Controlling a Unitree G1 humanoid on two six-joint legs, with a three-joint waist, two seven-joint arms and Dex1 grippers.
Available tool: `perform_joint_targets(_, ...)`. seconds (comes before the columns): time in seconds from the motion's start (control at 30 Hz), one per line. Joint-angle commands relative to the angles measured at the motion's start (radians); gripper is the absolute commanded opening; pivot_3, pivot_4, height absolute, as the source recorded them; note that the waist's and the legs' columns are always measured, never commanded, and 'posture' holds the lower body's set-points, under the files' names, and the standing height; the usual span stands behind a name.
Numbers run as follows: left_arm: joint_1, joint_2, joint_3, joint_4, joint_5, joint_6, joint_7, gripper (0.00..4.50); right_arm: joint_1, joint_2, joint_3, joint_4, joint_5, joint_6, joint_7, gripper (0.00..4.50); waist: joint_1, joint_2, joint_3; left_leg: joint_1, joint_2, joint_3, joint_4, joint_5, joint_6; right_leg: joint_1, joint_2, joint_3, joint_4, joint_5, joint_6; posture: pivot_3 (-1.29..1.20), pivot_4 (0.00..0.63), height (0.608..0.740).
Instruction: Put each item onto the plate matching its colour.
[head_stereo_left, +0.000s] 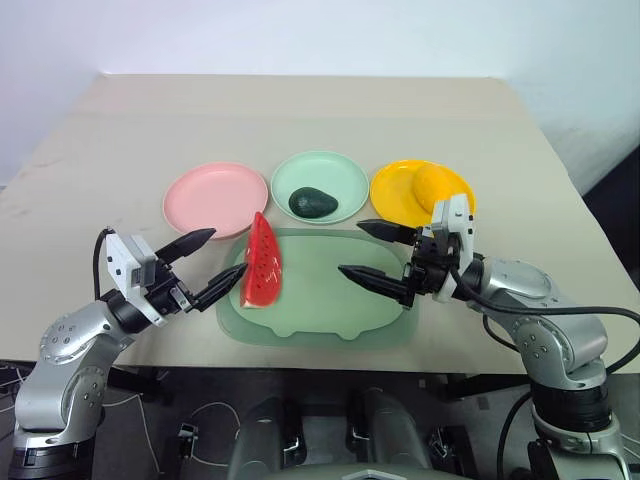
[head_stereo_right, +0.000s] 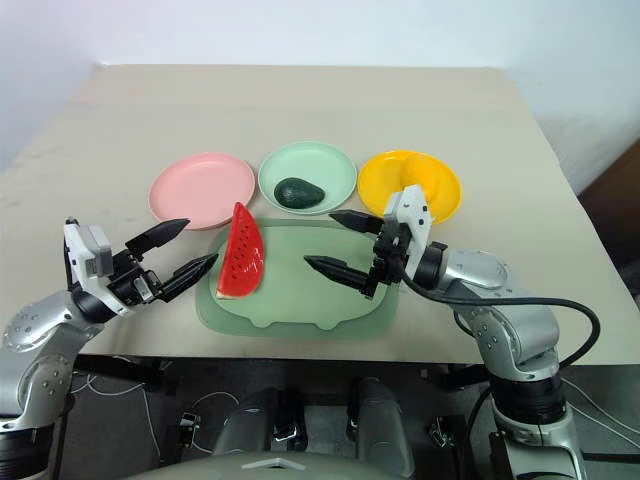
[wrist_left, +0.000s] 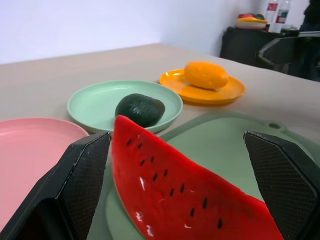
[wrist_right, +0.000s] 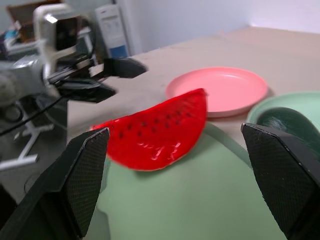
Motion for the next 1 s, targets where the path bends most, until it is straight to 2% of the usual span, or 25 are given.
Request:
perform_joint_targets(0.03, -0.015, 0.004, 0.014, -0.032, -0.008, -0.007, 0.010, 4.50, 0.010, -0.035, 0.038, -0.002, -0.066, -0.099, 0.023, 4.48, 0.001, 0.000, 0.000, 0.000, 0.000, 0.000, 0.000, 0.000, 0.000, 0.000, 0.000, 0.000, 0.000, 0.000, 0.000, 0.00, 0.150, 0.696)
perform_joint_targets(0.23, -0.039, 0.014, -0.004, -0.036, -0.012, 0.051, 0.050, 4.50, -0.031, -0.034, 0.043, 0.066, -0.073, -0.120, 0.005, 4.48, 0.009, 0.000, 0.000, 0.001, 0.000, 0.000, 0.001, 0.000, 0.000, 0.001, 0.000, 0.000, 0.000, 0.000, 0.000, 0.00, 0.150, 0.696)
perform_joint_targets(0.67, -0.196, 0.042, -0.052, -0.164, -0.111, 0.455, 0.332, 4.50, -0.017, -0.040, 0.070, 0.064, -0.090, -0.112, -0.027, 4.48, 0.024, 0.000, 0.000, 0.001, 0.000, -0.002, 0.003, 0.000, 0.001, 0.004, 0.000, -0.001, 0.000, 0.000, 0.000, 0.00, 0.150, 0.696)
perform_joint_targets(0.8, -0.227, 0.049, -0.105, -0.204, -0.084, 0.543, 0.415, 4.50, -0.017, -0.047, 0.064, 0.062, -0.084, -0.104, -0.034, 4.48, 0.025, 0.000, 0.000, 0.001, 0.000, -0.002, 0.003, 0.000, 0.001, 0.004, 0.000, -0.001, 0.001, 0.000, 0.000, 0.00, 0.150, 0.696)
perform_joint_targets(0.9, -0.280, 0.008, -0.117, -0.233, -0.142, 0.680, 0.540, 4.50, -0.027, -0.055, 0.051, 0.070, -0.084, -0.108, -0.034, 4.48, 0.026, -0.001, 0.000, 0.001, 0.000, -0.002, 0.004, 0.000, 0.001, 0.004, 0.000, -0.001, 0.001, 0.000, 0.000, 0.00, 0.150, 0.696)
perform_joint_targets(1.0, -0.301, 0.004, -0.122, -0.244, -0.165, 0.759, 0.581, 4.50, -0.035, -0.059, 0.050, 0.074, -0.086, -0.109, -0.037, 4.48, 0.025, -0.001, 0.000, 0.001, 0.000, -0.003, 0.006, 0.000, 0.001, 0.005, 0.000, -0.001, 0.001, 0.000, 0.001, 0.00, 0.150, 0.696)
